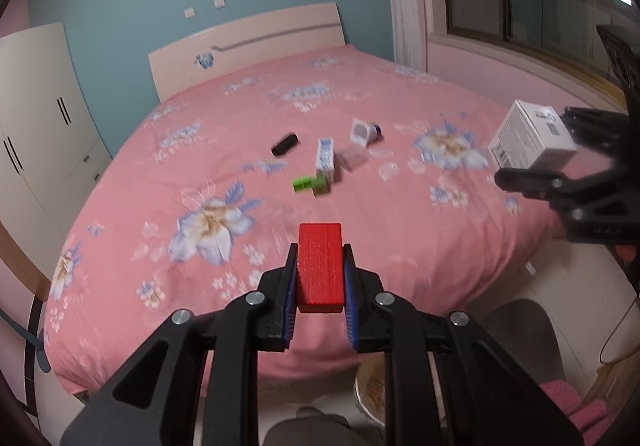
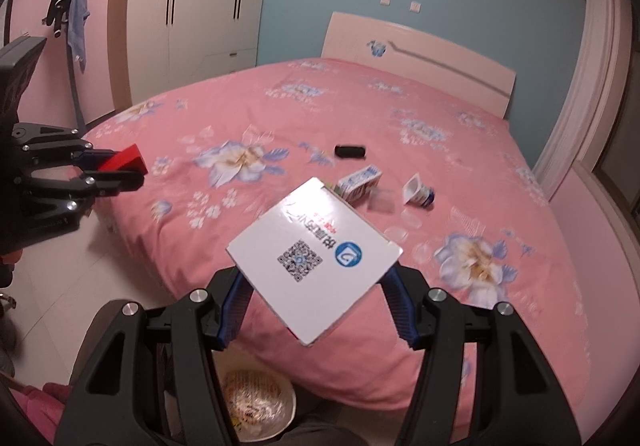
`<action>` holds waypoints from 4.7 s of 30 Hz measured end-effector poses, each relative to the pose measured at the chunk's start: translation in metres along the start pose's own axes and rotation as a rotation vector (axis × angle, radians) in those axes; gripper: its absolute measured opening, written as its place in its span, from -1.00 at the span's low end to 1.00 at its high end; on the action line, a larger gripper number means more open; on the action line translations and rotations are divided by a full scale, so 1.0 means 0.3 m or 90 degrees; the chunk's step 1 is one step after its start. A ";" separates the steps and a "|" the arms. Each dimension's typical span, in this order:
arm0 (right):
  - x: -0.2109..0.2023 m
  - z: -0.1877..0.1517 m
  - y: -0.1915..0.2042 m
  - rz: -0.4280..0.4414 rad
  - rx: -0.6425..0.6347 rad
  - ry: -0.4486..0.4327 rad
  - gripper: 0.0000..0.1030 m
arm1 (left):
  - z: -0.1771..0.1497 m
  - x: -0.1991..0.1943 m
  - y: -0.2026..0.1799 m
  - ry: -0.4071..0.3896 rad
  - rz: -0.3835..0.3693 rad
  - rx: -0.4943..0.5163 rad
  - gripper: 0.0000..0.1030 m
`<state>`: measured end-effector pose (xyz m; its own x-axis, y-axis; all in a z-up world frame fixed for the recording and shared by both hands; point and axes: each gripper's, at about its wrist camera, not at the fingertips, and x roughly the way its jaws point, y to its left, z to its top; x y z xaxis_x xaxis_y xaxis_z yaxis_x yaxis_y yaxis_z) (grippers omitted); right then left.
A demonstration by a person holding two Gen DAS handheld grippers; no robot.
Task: Collect trash
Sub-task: 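Carry the red block and white box down to the bin with both tools, then open the left tool over the bin while the right tool releases the white box, then move both tools back over the bed toward the milk carton and yogurt cup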
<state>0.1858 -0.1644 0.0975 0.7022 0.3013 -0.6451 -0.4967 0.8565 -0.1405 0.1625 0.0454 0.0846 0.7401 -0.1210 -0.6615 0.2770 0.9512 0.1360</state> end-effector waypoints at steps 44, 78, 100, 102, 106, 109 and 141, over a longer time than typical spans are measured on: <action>0.824 -0.885 0.343 0.179 0.021 0.490 0.17 | -0.843 0.894 -0.245 0.465 -0.168 -0.120 -0.57; 1.228 -1.249 0.377 0.186 0.209 0.744 0.36 | -1.050 1.220 -0.288 0.613 -0.210 -0.230 0.06; 0.915 -1.012 0.350 0.168 0.094 0.610 0.36 | -0.891 0.900 -0.226 0.489 -0.128 -0.130 0.22; 0.850 -0.968 0.345 0.159 0.068 0.579 0.35 | -0.856 0.847 -0.214 0.464 -0.129 -0.120 0.23; 0.711 -0.878 0.309 0.145 0.045 0.519 0.35 | -0.757 0.720 -0.187 0.403 -0.114 -0.099 0.38; 0.628 -0.813 0.265 0.134 0.050 0.469 0.35 | -0.657 0.620 -0.176 0.345 -0.102 -0.085 0.48; 0.301 0.104 -0.459 -0.037 0.119 0.090 0.58 | 0.325 0.594 -0.008 0.116 0.031 0.012 0.76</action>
<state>0.3335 -0.2421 0.0820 0.6424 0.1991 -0.7401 -0.3456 0.9372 -0.0479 0.3533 -0.0062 0.0383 0.6306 -0.0205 -0.7759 0.2561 0.9492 0.1830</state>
